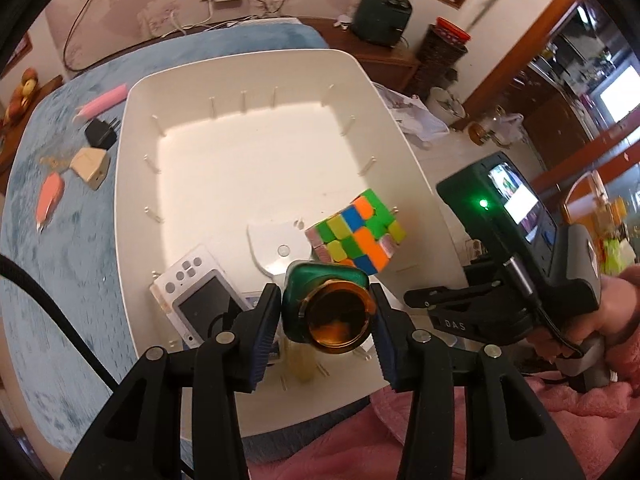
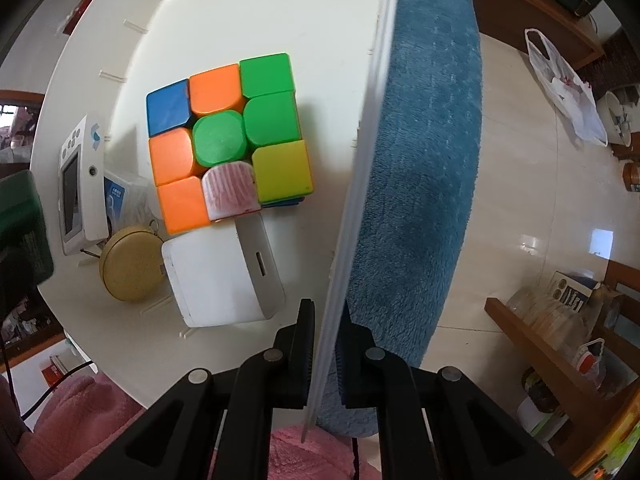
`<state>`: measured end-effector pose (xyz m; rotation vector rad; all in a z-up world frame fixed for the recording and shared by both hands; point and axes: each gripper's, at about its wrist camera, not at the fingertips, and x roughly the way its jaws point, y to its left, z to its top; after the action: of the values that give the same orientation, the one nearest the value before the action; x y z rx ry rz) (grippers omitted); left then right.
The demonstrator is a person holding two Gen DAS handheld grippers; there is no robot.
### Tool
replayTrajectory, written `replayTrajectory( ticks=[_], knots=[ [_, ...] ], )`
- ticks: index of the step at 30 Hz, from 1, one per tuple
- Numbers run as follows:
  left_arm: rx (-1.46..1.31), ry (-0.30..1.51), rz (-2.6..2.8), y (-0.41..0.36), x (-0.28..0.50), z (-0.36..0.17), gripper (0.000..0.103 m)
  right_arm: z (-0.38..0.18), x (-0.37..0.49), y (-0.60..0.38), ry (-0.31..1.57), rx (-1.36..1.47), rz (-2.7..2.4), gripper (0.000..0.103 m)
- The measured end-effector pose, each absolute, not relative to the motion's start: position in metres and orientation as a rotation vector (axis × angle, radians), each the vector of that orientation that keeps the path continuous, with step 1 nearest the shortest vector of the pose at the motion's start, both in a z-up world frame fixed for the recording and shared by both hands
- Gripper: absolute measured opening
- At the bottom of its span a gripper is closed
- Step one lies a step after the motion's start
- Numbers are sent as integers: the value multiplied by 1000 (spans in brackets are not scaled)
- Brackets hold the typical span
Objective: Organize rigid objects
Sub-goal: 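Carry the green-gold bottle into the tray and release it, then move the left gripper to the pink tape dispenser and grasp it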
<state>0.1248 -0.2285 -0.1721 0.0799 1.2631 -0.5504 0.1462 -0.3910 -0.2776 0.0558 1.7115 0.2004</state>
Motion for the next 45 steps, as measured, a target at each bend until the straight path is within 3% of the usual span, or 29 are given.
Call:
replayTrajectory(
  ticks=[2,7,30,45],
  knots=[
    [72,1241,-571,-226,124,-167,62,-278,146,-393,1712,67,193,9],
    [38,1201,-588,-216,131,-157,68,-280,147,-397,1715,99,166,9],
    [-22,1231,-336,-71,224,-164,72,-266,180,-402,1611,238,-94,6],
    [-168,1365,-151,30,329,-232,76,-268,187,-410,1555,323,-303,9]
  ],
)
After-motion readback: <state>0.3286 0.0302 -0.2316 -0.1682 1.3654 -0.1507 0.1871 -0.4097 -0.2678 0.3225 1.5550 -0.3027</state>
